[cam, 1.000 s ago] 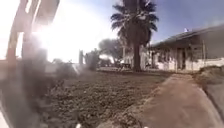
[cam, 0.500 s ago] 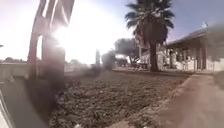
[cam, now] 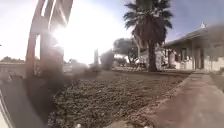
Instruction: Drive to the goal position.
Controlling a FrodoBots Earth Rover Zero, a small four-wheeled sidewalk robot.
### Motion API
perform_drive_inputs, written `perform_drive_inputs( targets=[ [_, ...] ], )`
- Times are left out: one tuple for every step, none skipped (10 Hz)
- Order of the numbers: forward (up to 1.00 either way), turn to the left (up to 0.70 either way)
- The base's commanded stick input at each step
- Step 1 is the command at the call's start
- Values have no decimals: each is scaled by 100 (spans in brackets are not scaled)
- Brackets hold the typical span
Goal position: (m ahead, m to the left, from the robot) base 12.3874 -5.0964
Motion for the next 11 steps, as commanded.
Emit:
perform_drive_inputs(
  targets=[
    [0,0],
    [0,0],
    [5,0],
    [23,0],
    [45,0],
    [45,-1],
    [45,-27],
    [45,-27],
    [45,-27],
    [45,-27],
    [45,-27]
  ],
)
